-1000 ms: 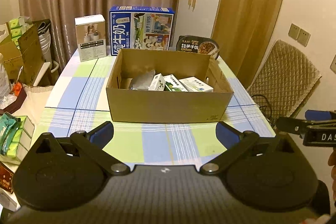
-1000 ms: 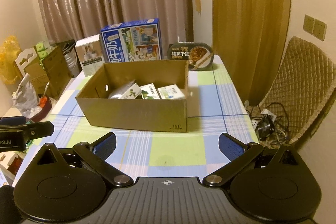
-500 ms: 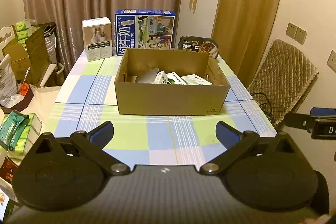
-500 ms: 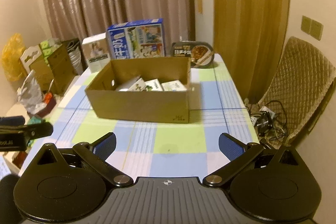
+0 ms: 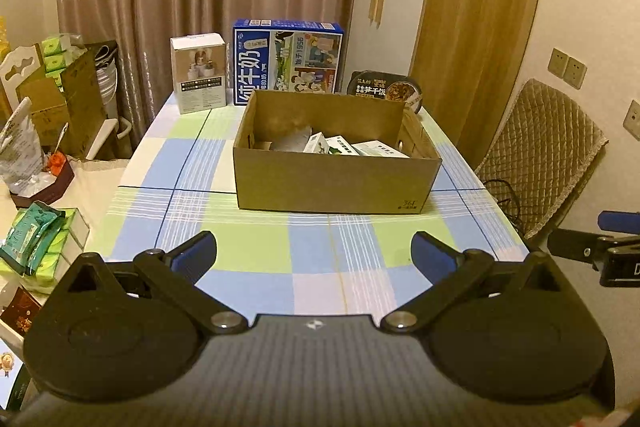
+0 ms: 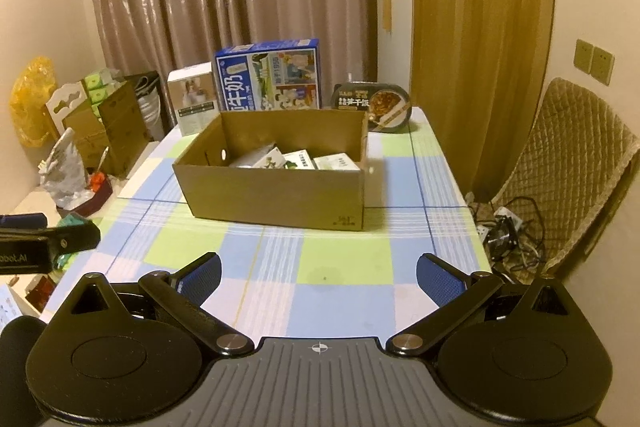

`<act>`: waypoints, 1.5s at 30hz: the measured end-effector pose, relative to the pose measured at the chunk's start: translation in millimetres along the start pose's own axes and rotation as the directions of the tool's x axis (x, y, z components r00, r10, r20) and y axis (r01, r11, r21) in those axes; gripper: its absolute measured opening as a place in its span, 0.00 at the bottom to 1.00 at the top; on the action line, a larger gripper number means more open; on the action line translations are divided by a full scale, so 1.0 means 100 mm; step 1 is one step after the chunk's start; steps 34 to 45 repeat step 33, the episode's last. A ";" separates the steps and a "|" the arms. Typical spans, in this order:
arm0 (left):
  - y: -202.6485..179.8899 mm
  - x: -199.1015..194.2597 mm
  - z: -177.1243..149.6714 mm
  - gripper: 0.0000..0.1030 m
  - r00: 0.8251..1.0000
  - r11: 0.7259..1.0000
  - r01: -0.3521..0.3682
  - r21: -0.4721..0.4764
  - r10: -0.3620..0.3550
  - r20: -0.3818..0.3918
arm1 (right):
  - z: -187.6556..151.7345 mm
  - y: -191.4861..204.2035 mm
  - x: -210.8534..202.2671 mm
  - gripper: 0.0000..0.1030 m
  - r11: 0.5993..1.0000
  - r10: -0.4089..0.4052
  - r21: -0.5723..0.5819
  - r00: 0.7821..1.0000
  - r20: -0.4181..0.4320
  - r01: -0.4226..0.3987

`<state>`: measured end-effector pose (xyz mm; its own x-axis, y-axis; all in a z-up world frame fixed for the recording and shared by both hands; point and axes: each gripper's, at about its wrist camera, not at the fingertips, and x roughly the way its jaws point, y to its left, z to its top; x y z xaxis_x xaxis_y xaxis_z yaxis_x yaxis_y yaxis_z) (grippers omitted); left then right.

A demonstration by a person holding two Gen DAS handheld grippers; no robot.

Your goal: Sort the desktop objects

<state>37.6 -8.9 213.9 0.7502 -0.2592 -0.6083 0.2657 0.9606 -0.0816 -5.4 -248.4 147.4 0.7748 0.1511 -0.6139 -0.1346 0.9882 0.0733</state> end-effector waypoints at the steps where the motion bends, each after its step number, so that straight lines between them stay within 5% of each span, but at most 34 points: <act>1: 0.00 0.00 0.00 0.99 1.000 1.000 -0.002 0.001 0.002 -0.001 | 0.01 0.01 0.00 0.98 1.000 0.000 -0.002 1.000 0.002 0.000; 45: -0.08 0.10 -0.03 0.99 0.999 0.999 0.029 0.017 -0.029 -0.013 | 0.00 -0.09 0.03 0.98 1.000 -0.003 0.023 1.000 0.002 0.003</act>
